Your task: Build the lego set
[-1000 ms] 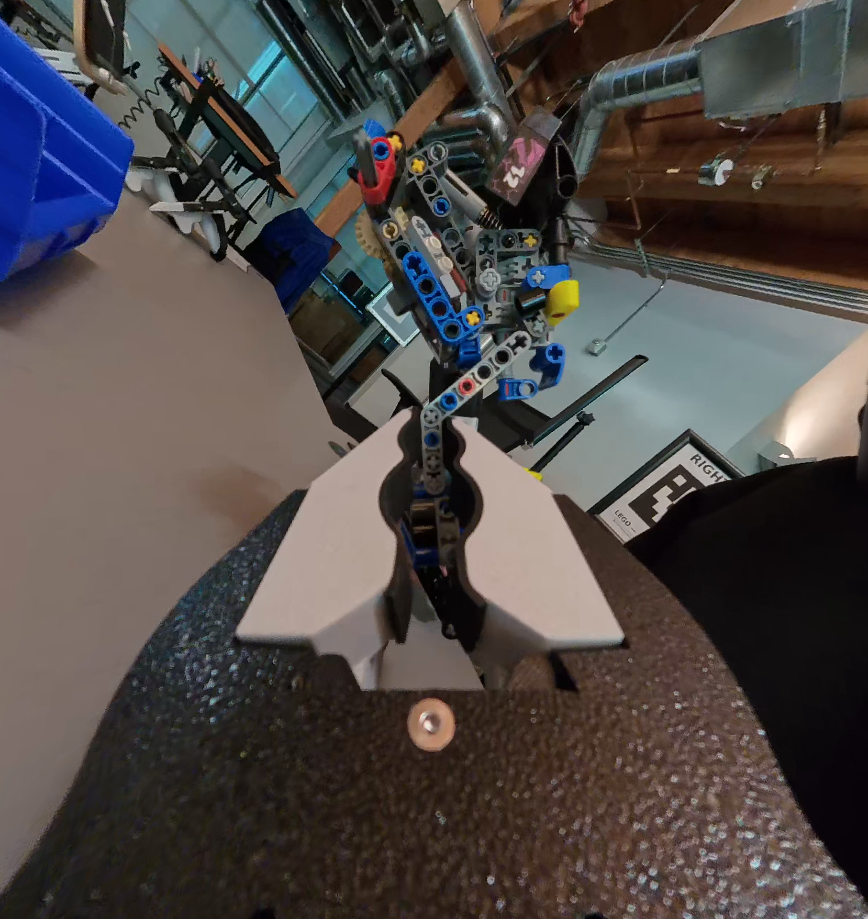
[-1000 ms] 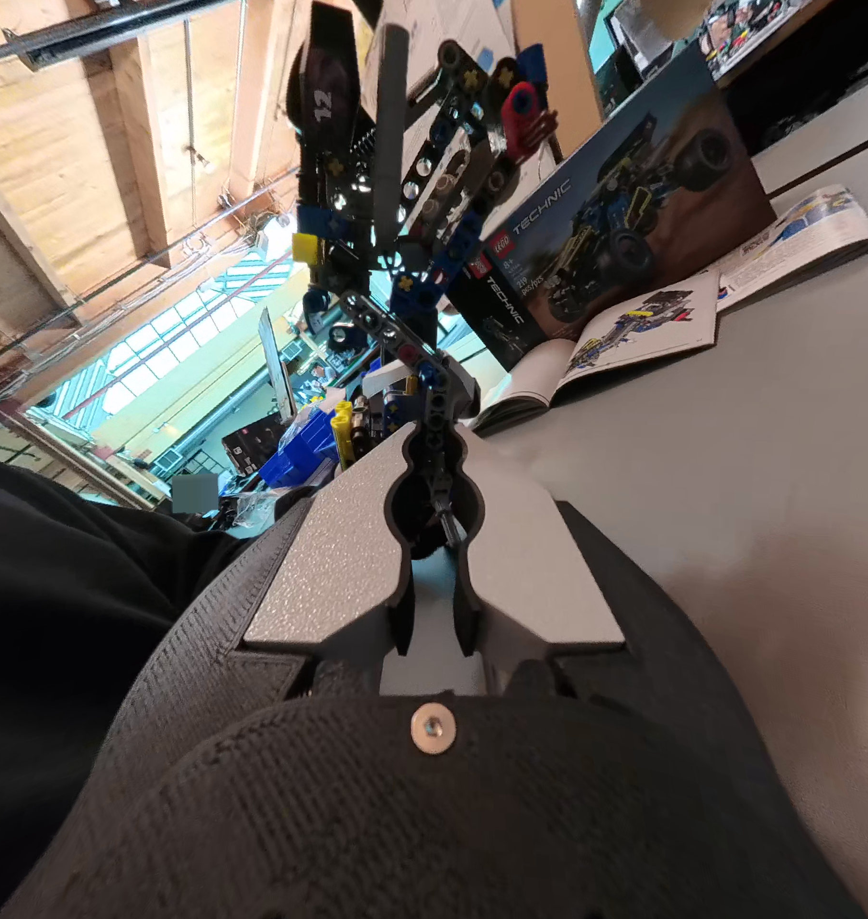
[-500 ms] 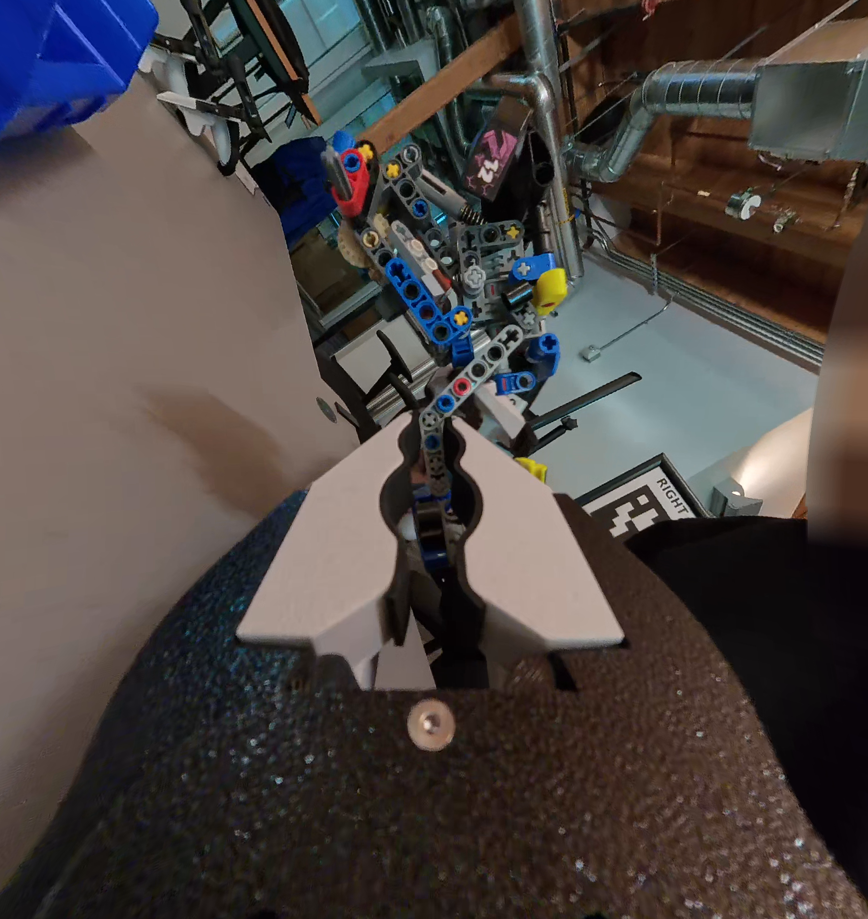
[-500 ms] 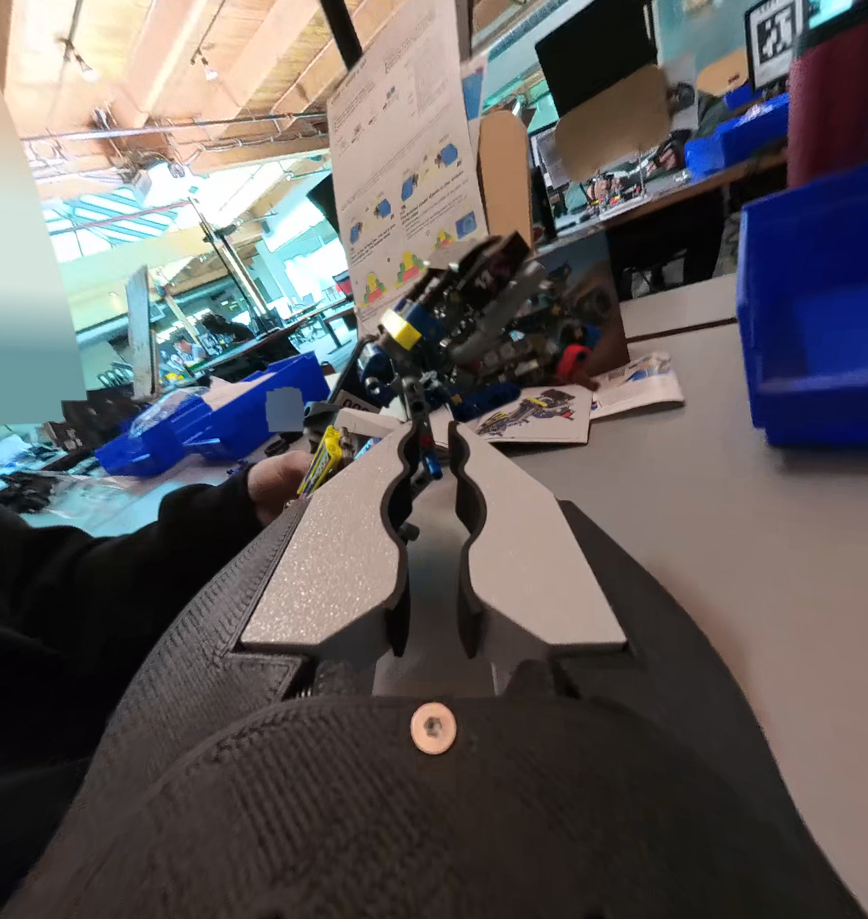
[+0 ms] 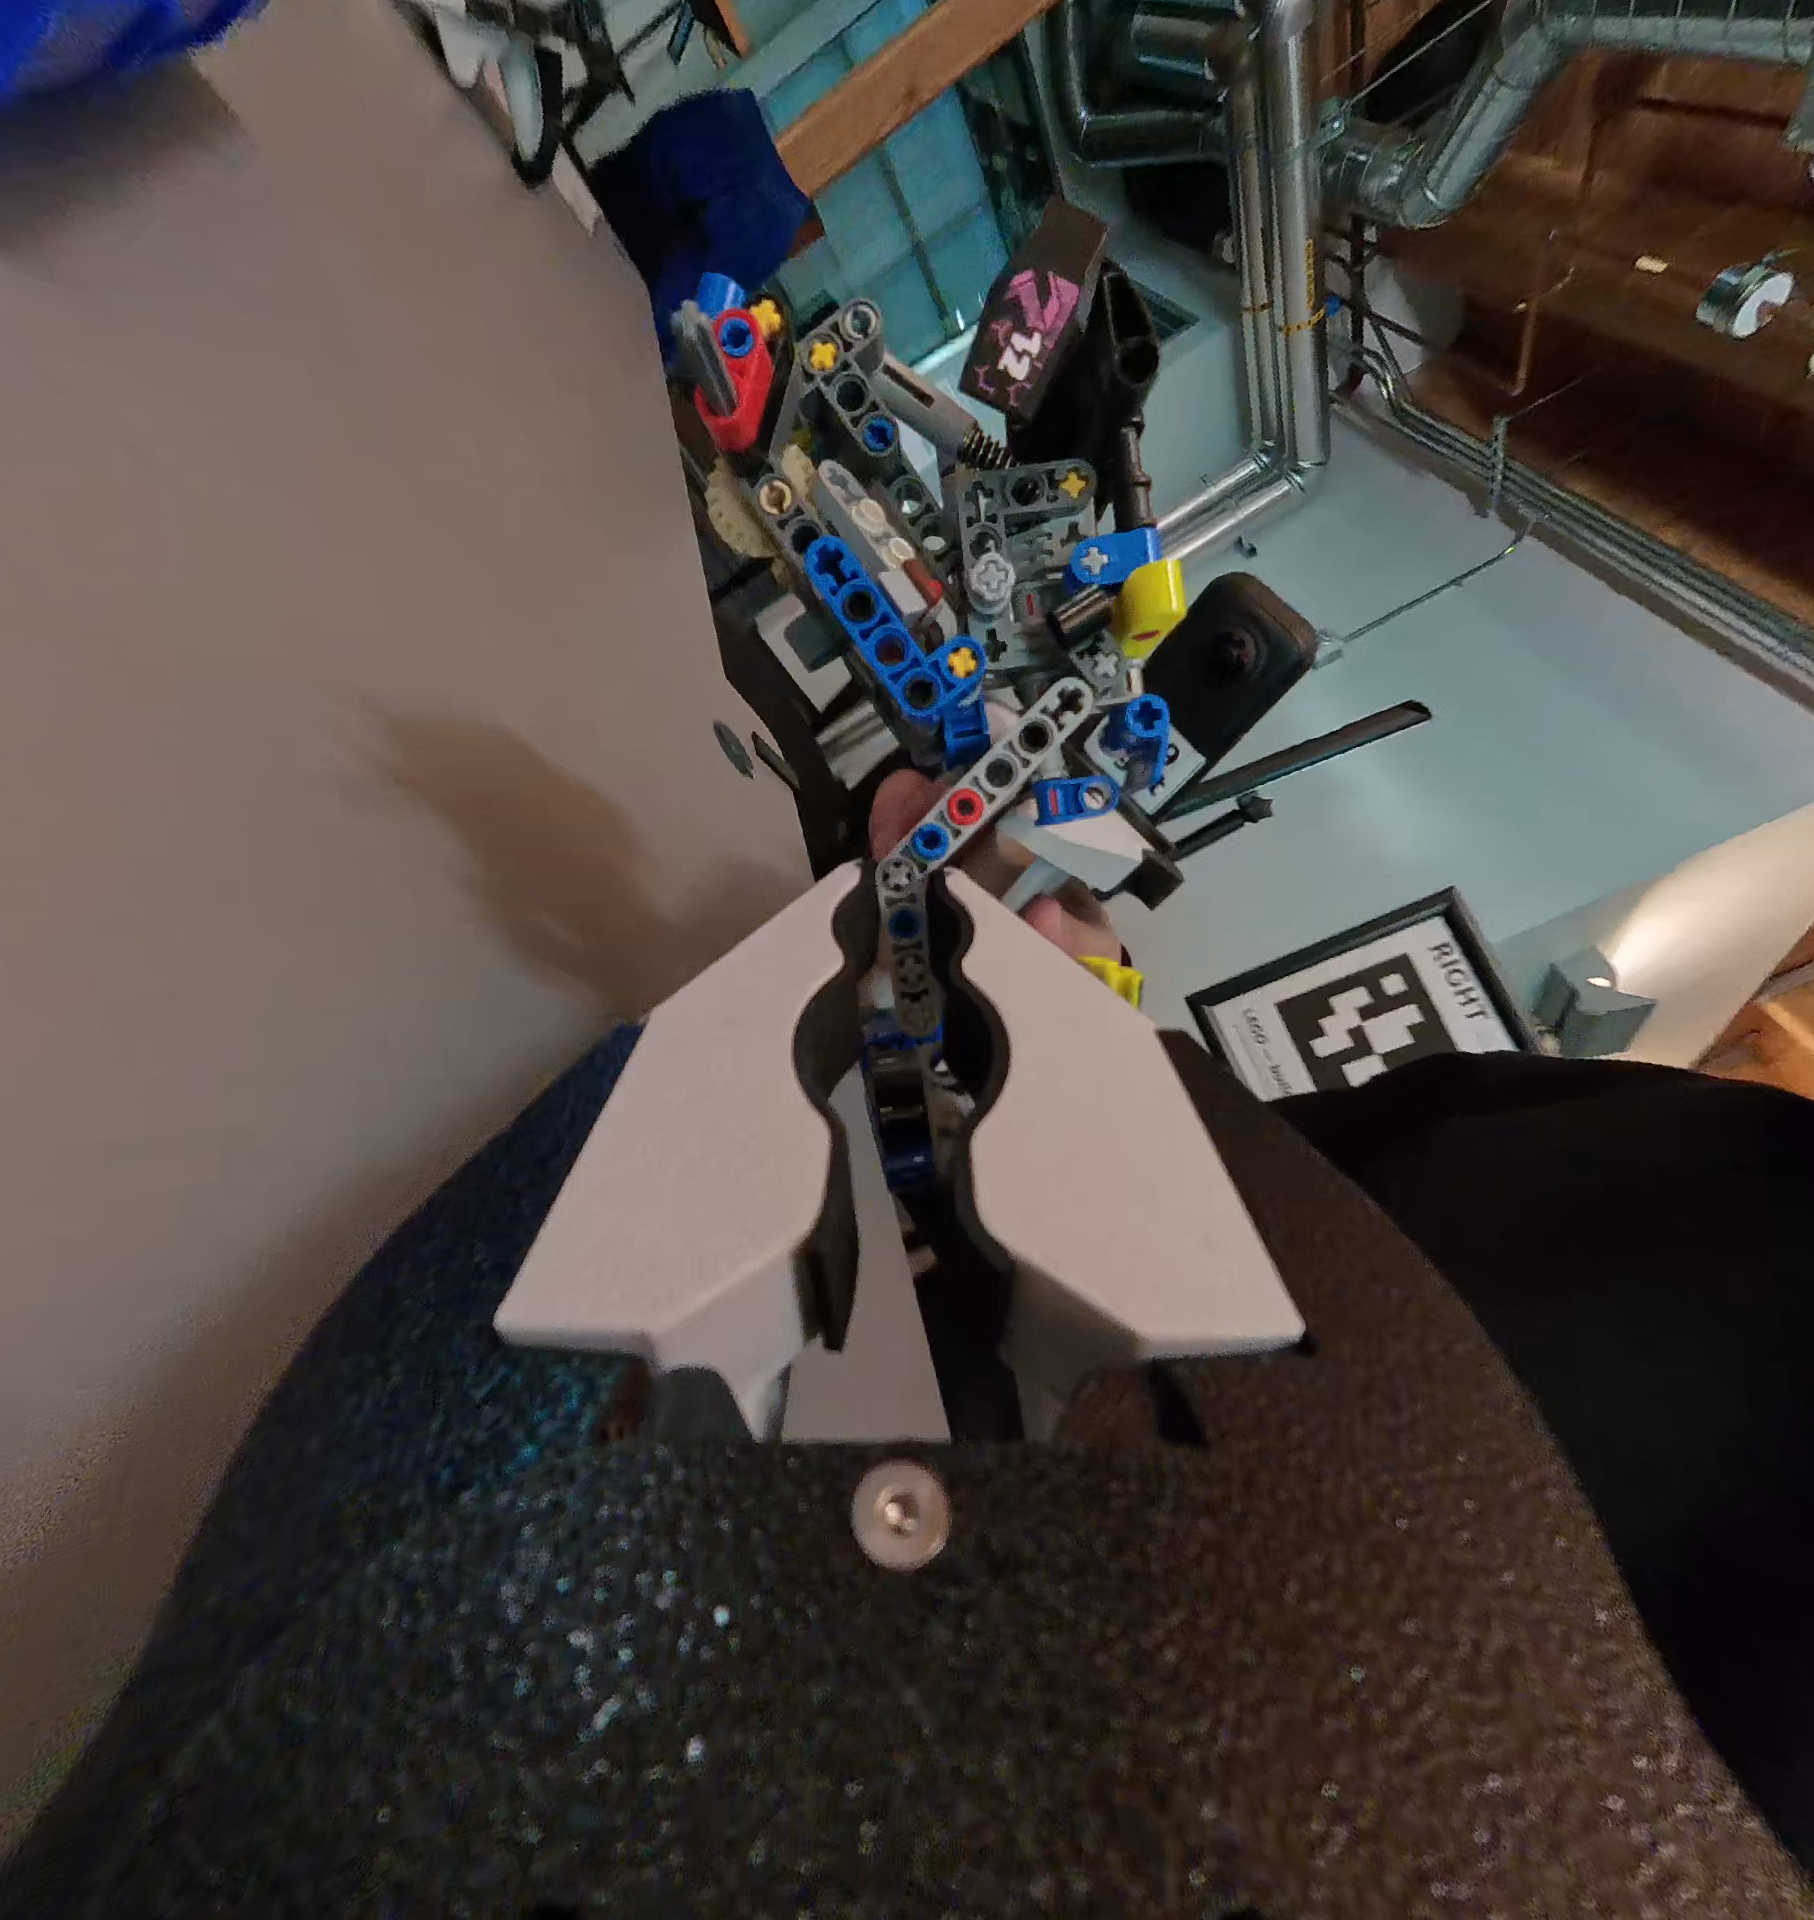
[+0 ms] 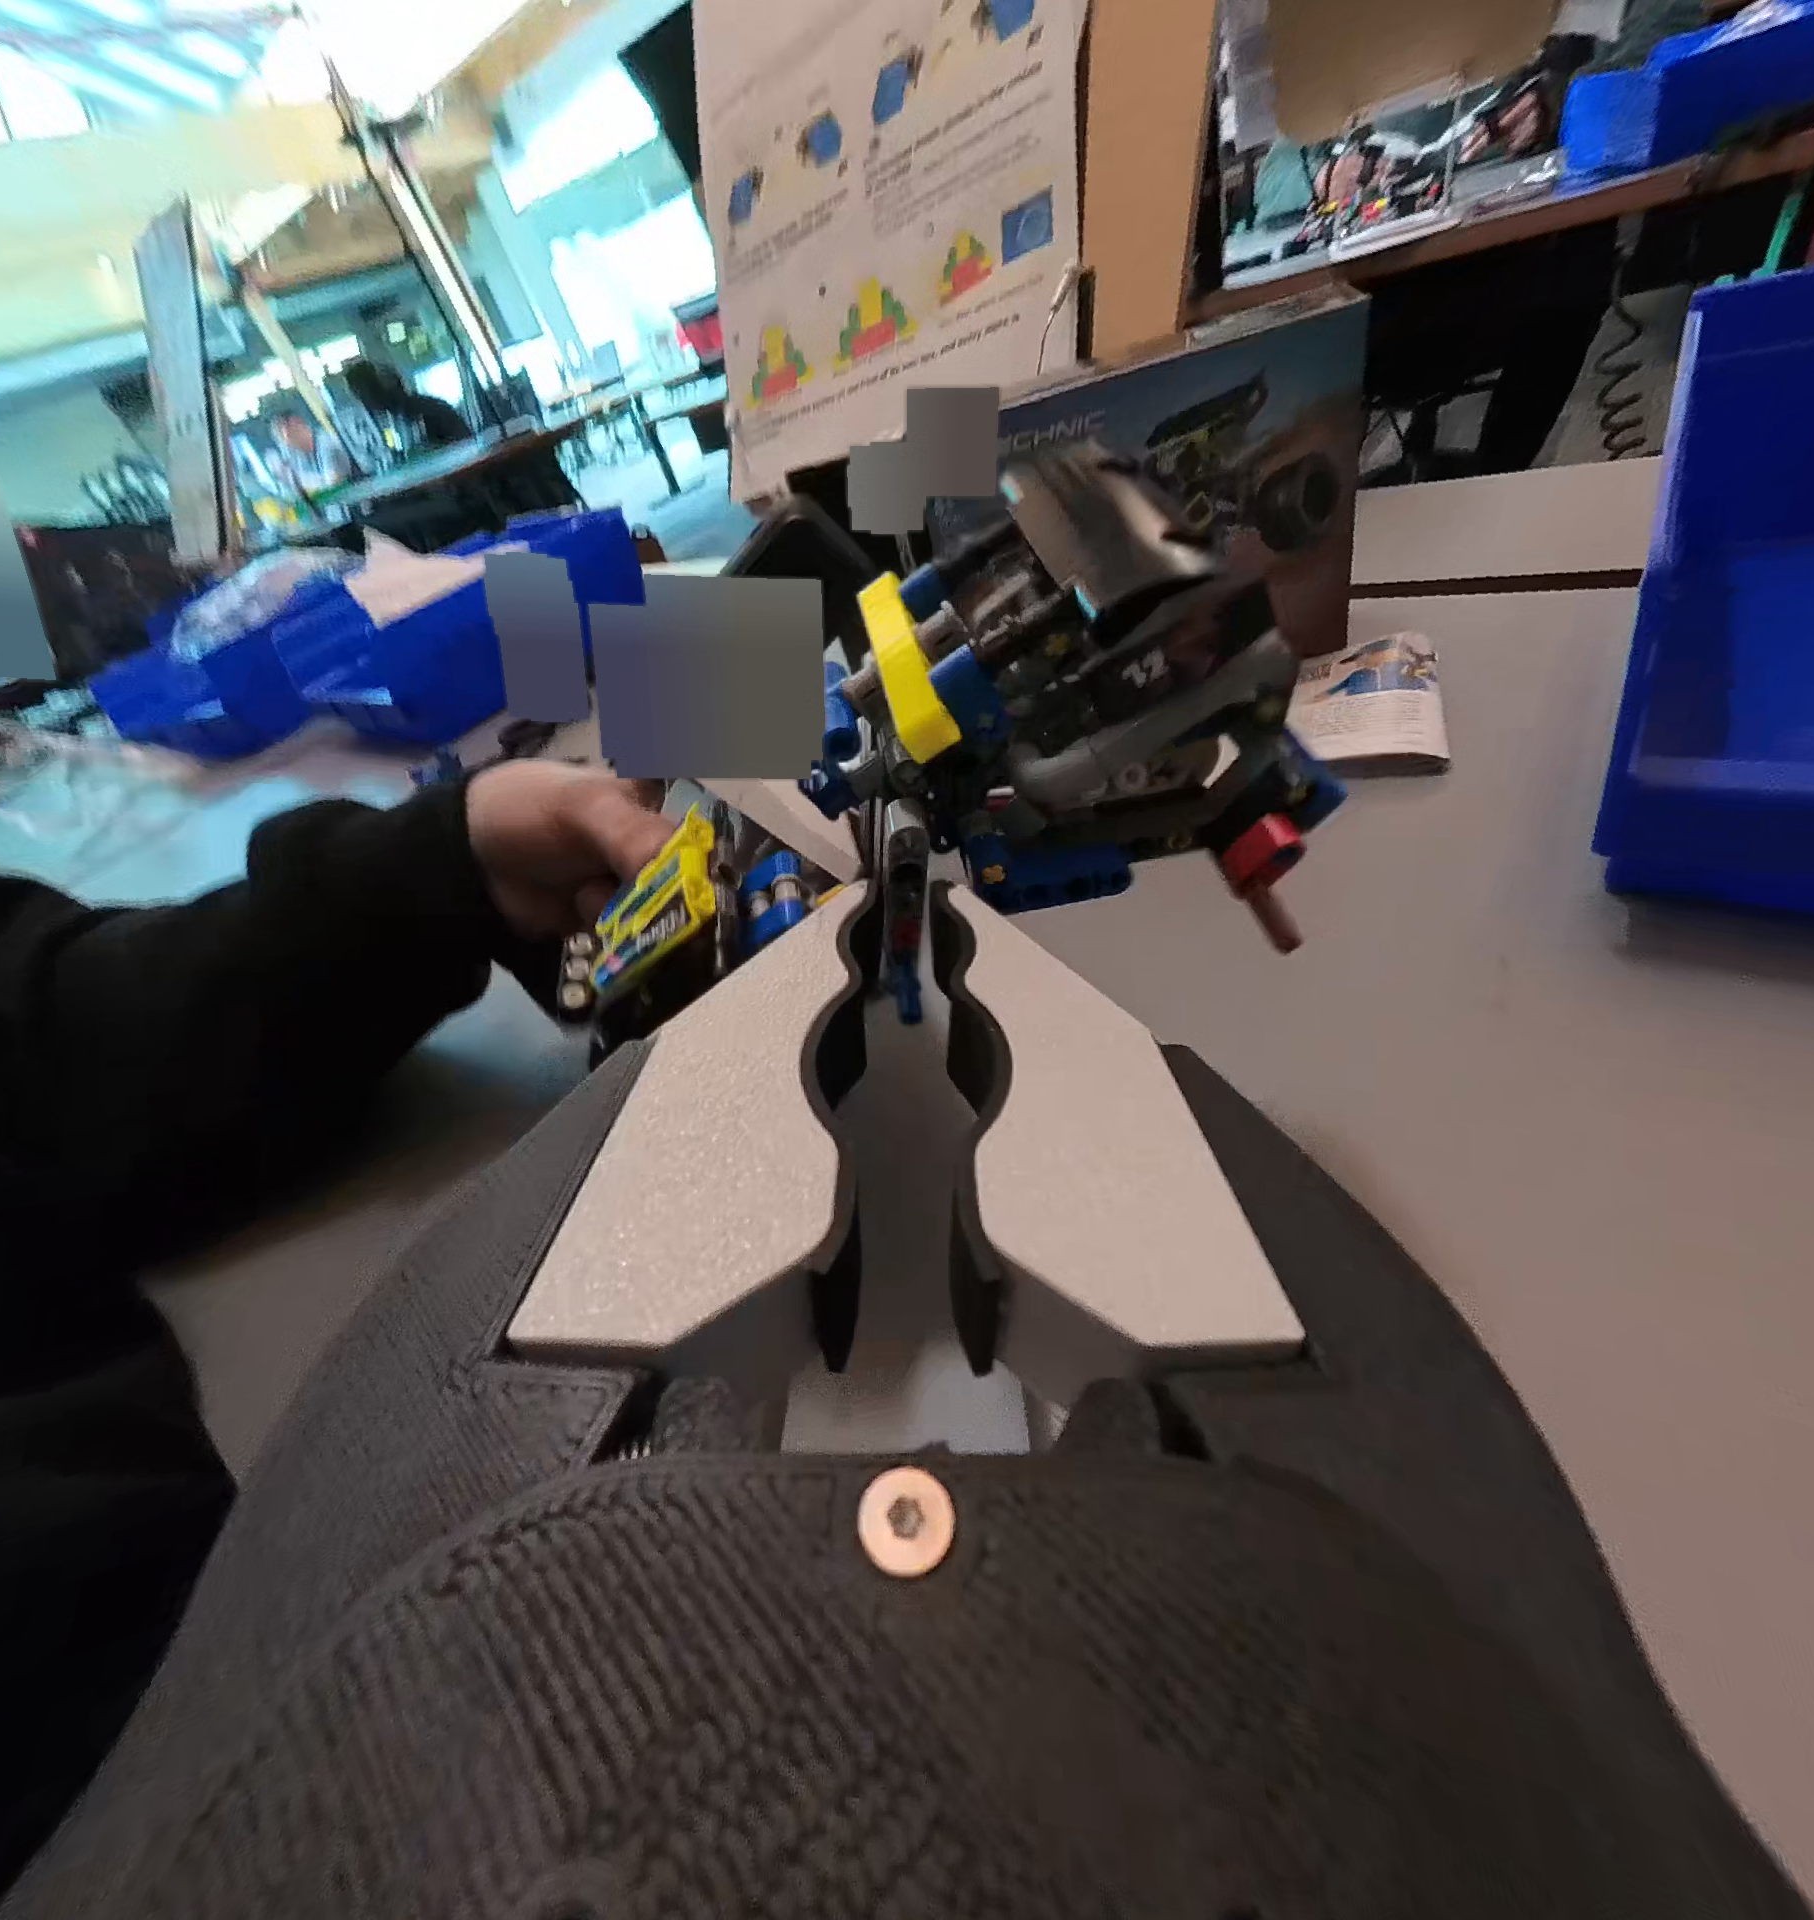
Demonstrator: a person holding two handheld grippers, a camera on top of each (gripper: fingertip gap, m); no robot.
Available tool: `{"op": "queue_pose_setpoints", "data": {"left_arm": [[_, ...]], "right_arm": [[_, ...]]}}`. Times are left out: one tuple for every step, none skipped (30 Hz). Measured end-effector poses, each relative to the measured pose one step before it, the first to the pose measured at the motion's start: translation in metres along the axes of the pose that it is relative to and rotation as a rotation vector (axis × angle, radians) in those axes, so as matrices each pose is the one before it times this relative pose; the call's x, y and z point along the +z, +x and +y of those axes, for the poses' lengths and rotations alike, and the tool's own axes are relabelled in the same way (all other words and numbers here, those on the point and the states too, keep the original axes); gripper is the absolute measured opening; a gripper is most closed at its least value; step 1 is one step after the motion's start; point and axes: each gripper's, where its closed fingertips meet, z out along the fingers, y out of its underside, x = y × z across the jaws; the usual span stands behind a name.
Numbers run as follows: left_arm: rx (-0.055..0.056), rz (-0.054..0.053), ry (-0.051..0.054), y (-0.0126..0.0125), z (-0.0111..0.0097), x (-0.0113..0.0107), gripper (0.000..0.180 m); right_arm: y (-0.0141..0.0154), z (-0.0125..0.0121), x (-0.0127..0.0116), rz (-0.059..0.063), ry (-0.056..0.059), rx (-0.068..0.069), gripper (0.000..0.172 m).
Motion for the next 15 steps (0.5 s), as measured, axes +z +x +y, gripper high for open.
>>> {"op": "queue_pose_setpoints", "data": {"left_arm": [[-0.0352, -0.0002, -0.0292, -0.00384, 0.00383, -0.00303, 0.006], [-0.0325, -0.0078, -0.0439, -0.00491, 0.00528, -0.00426, 0.005], [-0.0192, -0.0158, -0.0533, -0.00595, 0.00595, -0.00496, 0.006], [0.0001, -0.0266, -0.0517, -0.00675, 0.00568, -0.00463, 0.006], [0.0117, -0.0292, -0.0477, -0.00652, 0.00509, -0.00327, 0.006], [0.009, -0.0152, -0.0469, -0.00486, 0.00471, -0.0014, 0.006], [0.001, 0.0058, -0.0471, -0.00235, 0.00427, 0.00053, 0.006], [-0.0032, 0.0179, -0.0432, -0.00089, 0.00295, 0.00195, 0.006], [-0.0029, 0.0175, -0.0362, -0.00048, 0.0014, 0.00267, 0.006], [-0.0015, 0.0109, -0.033, -0.00094, 0.00078, 0.00255, 0.006], [0.0009, 0.0009, -0.0333, -0.00211, 0.0009, 0.00174, 0.006], [0.0046, -0.0112, -0.0317, -0.00361, 0.00122, 0.00086, 0.006], [0.007, -0.0195, -0.0271, -0.00479, 0.00122, 0.00026, 0.007], [0.0094, -0.0114, -0.0232, -0.0037, 0.00154, 0.00029, 0.007], [0.0091, -0.002, -0.0159, -0.00261, 0.00113, 0.00014, 0.008]], "right_arm": [[0.00117, 0.00163, -0.0063, 0.0011, -0.0285, -0.0413, 0.008], [0.00276, 0.00046, -0.00877, 0.0132, -0.0257, -0.0454, 0.013], [0.00382, -0.00268, -0.01045, 0.0317, -0.0111, -0.0569, 0.021], [0.00512, -0.00393, -0.01023, 0.0488, -0.0069, -0.0817, 0.031], [0.00238, -0.00304, -0.00687, 0.0349, -0.0165, -0.1102, 0.046], [-0.00328, 0.00059, -0.00183, -0.0015, -0.0322, -0.126, 0.063], [-0.00442, 0.00547, 0.00339, -0.014, -0.0569, -0.1106, 0.073], [-0.00835, 0.00887, 0.00732, -0.0503, -0.0761, -0.0882, 0.074], [-0.00773, 0.00616, 0.00849, -0.0527, -0.0567, -0.0771, 0.073], [-0.00237, 0.00232, 0.00802, -0.0206, -0.0234, -0.0689, 0.071], [-0.00376, -0.0003, 0.00632, -0.0375, -0.0026, -0.0609, 0.07], [-0.00163, -0.00072, 0.00503, -0.0374, 0.0029, -0.0366, 0.069], [0.00129, 0.00121, 0.00479, -0.0304, -0.008, -0.0135, 0.073], [-0.00108, 0.00217, 0.00492, -0.0503, -0.0103, -0.0132, 0.075], [-0.00018, 0.00195, 0.00526, -0.0427, -0.0047, -0.0149, 0.074]]}}
